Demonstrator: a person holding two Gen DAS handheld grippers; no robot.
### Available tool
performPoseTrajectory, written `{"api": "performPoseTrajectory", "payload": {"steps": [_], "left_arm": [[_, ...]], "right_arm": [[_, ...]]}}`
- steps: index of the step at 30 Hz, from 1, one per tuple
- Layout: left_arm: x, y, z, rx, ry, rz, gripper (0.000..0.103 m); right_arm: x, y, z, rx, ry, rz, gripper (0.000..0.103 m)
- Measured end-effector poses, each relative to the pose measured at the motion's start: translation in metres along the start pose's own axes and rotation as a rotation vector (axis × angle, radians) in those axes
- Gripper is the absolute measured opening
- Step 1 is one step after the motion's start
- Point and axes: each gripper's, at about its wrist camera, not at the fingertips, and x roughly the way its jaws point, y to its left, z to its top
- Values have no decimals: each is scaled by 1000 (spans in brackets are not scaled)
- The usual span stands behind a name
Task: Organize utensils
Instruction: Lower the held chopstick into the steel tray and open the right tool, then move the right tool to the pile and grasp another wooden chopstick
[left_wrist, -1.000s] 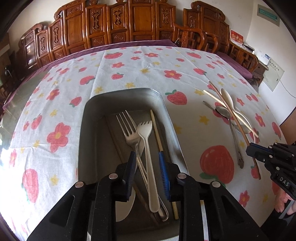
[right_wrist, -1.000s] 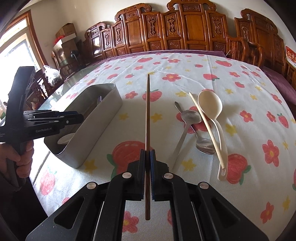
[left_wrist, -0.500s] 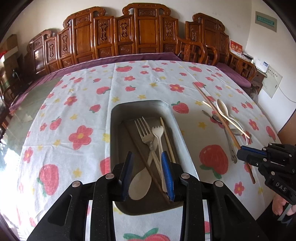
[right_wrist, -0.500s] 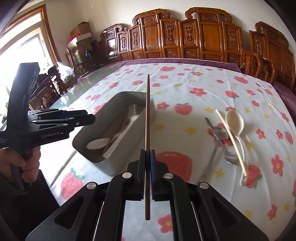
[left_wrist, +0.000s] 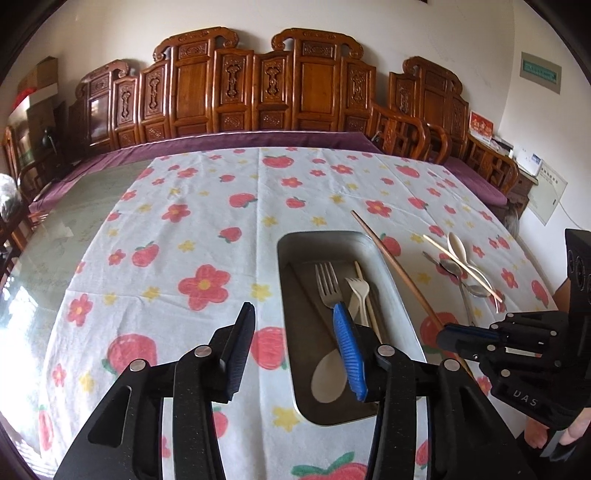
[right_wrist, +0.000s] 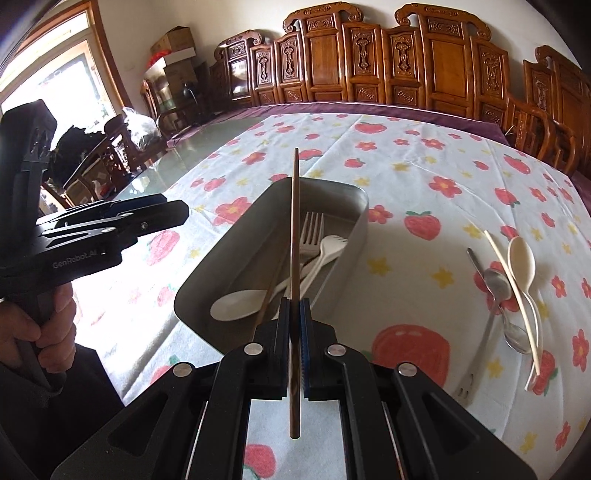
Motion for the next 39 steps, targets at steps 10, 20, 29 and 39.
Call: {"api": "performPoseTrajectory", "payload": {"steps": [10,20,29,39], "left_arm": [[-9,23,5,-43,-38,11,67],[-5,37,5,-85,-35,32,71],[-2,36,4,-82,-30,37,71],[0,16,3,-61,-26,6,71]], "right_arm": [[32,14,18,42,35,24,6],[60,16,21,109,72,30,6],[70,21,15,119,77,69,10],[17,-4,11,56,-18,42,10]]}}
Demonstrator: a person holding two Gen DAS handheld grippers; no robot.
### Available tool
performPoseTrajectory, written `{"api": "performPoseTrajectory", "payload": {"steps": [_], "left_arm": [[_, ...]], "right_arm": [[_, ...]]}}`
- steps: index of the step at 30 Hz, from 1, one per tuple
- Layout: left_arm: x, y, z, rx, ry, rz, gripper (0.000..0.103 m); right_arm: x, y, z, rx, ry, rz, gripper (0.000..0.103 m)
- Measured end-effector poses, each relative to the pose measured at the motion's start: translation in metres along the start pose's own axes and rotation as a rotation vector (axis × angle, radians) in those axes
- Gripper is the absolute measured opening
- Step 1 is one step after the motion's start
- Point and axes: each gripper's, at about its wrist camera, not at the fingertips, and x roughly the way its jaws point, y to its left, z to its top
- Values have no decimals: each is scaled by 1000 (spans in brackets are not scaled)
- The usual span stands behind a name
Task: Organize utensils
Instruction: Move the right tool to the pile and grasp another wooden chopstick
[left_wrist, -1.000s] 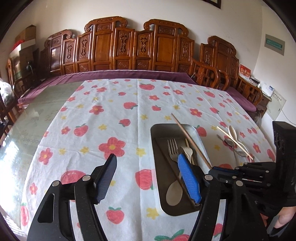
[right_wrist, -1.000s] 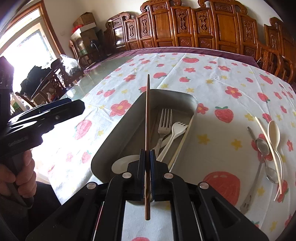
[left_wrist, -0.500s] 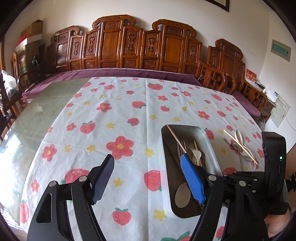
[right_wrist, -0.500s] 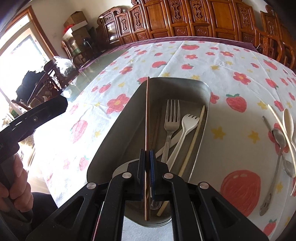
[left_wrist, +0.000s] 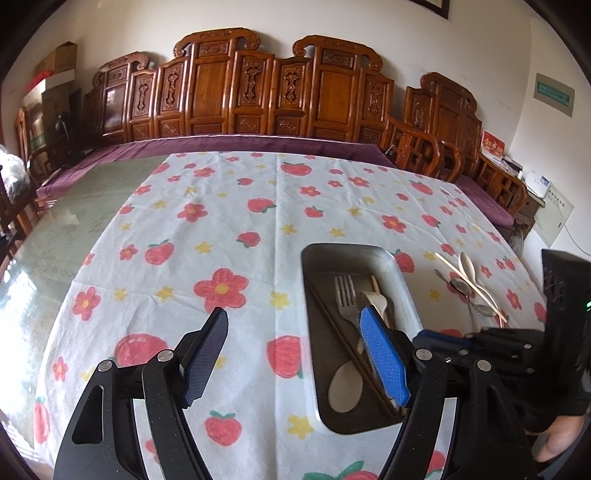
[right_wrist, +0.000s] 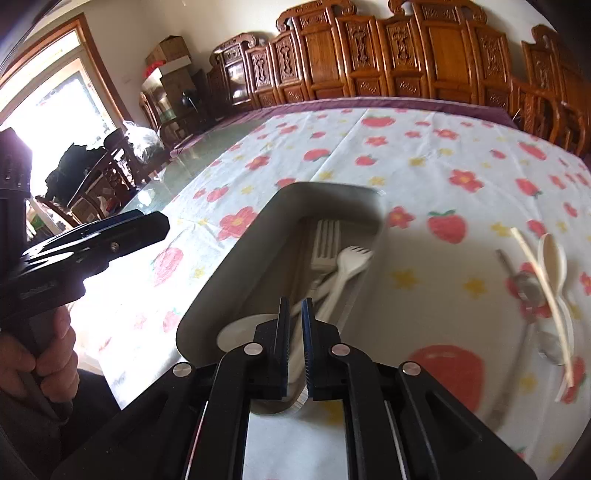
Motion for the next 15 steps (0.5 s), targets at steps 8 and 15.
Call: {"api": "performPoseTrajectory", "payload": {"steps": [8,15], "left_arm": [[1,-47,-4,61,-2,-42,71],[7,-85,-8,110,7,-66,71]], "right_arm": [[-55,-70,-12,-43,-66,-170,10],[-64,-144,-20,-16,-61,-283,10]]}}
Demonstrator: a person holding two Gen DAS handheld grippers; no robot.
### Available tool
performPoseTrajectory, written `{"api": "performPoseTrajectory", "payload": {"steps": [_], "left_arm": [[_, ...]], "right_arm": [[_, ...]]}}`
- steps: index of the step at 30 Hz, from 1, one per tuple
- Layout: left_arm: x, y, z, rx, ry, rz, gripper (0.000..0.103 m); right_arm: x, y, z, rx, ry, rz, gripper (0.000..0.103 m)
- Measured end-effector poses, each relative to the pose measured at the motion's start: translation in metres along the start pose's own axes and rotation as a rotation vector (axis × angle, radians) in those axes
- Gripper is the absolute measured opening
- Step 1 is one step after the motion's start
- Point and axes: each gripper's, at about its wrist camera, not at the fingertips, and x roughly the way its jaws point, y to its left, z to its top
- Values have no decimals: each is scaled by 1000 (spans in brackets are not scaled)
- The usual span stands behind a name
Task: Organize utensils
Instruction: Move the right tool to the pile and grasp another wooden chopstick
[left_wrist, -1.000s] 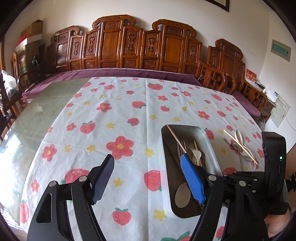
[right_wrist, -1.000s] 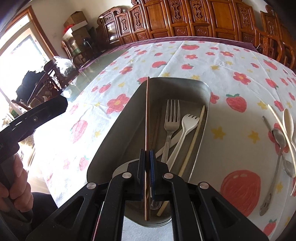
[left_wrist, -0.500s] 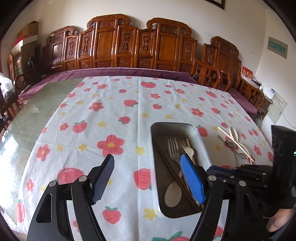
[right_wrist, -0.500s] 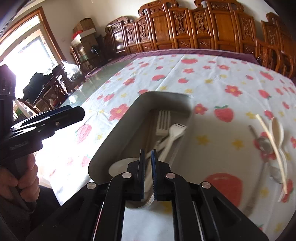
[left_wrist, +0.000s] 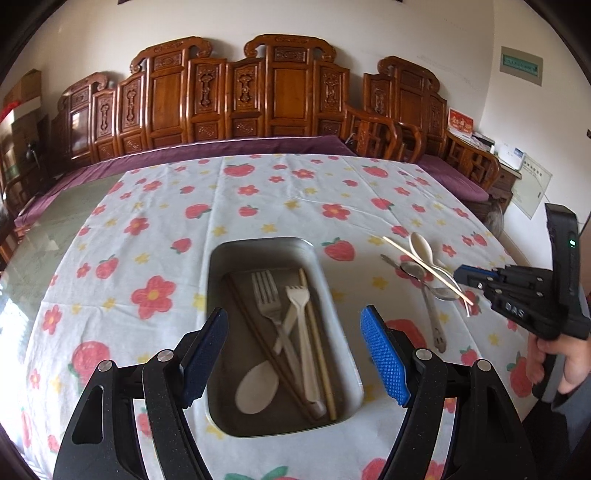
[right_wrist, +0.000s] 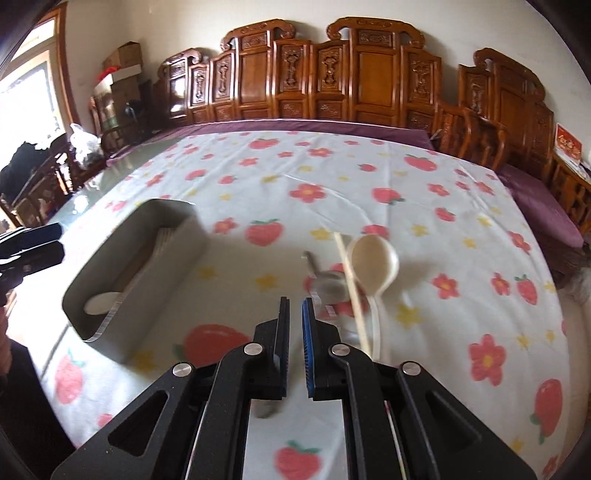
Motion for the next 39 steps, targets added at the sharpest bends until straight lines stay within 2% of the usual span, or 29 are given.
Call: {"api": "performPoseTrajectory", "payload": {"steps": [5,9,19,25,30,31,32,39], "left_arm": [[10,-20,-4,34,27,-13,71],[19,-29,-7,52,51,-14,71],[36,-54,-9,84,99,-68,71],[40,-67,-7,120,106,-63,71],[48,-75,1,116,102,-72,71],[50,-78,3,120,105,-71,71],[52,-80,4,124,108,-71,71],[71,-98,8,154,136,-67,71]], "right_arm": [[32,-33,-2,30,36,-22,10],[46,-35,1,26,47,-20,10],[55,-43,2,57,73,16,14],[65,-48,-2,63,115,25,14],[65,-48,-3,63,117,39,13],[65,-48,-3,64,117,39,13],[65,-48,-3,67,120,47,7],[54,-50,-1,87,86,122,6]]}}
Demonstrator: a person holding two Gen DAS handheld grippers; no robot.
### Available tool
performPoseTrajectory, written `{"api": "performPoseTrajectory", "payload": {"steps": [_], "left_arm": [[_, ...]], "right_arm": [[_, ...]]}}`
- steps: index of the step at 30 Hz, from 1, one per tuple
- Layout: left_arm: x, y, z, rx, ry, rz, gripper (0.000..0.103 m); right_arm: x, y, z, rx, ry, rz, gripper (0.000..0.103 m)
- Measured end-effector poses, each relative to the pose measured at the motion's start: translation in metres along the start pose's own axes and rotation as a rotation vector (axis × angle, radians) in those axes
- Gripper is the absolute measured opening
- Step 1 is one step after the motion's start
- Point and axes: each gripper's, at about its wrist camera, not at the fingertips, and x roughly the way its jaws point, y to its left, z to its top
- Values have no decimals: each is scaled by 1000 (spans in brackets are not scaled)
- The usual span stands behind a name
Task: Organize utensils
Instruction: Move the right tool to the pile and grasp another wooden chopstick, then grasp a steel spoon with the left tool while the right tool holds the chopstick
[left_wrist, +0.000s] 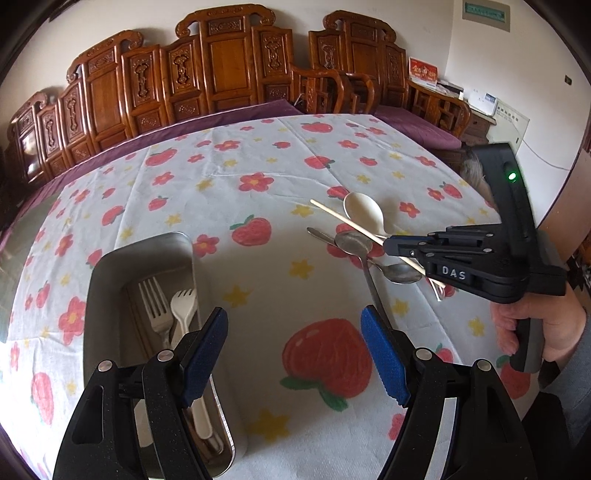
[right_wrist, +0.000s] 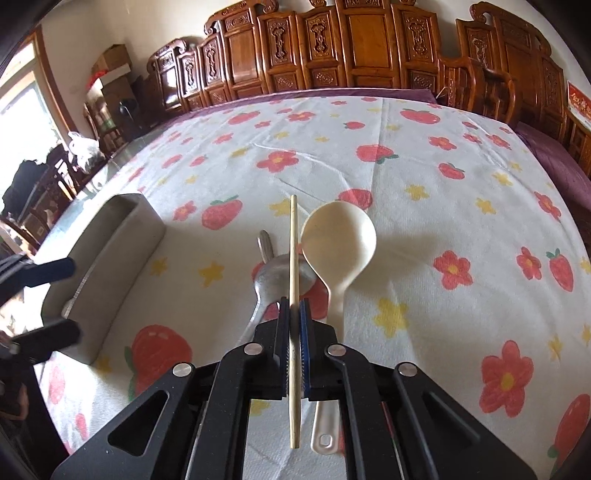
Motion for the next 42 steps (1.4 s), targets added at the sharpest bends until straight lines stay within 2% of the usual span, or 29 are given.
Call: {"api": "performPoseTrajectory", "payload": {"steps": [5,11,17,24,26,29,32,35,38,42], "left_arm": [[19,-10,3,12,31,-2,71],[42,-26,12,42,56,-5,71],[60,-46,22,69,68,-33,70],[89,-64,27,99,110,-38,49],[96,-64,27,90,124,-44,45],[104,-61,30,67,139,-55,34],[109,-60,32,51,141,-65,29],[112,-63,33,55,141,-43,22],[111,-65,33,66,143,-40,9],[107,-63,30,71,149,-30,5]], "right_arm": [[-23,-5,4,15,-74,30,6],[-46,-21,3,25,-146,-20,6],[-46,-35,-7,13,-130,-91,6],[-35,-52,-15,45,-90,-131,6],[-35,-52,-15,44,-90,-135,6],[-38,-51,-14,48,-103,-125,6],[-37,-51,-14,49,-102,-119,6],[-36,-47,-14,42,-98,-116,6],[-36,-43,-13,32,-101,-122,6],[-37,-40,-13,33,-105,-126,6]]}}
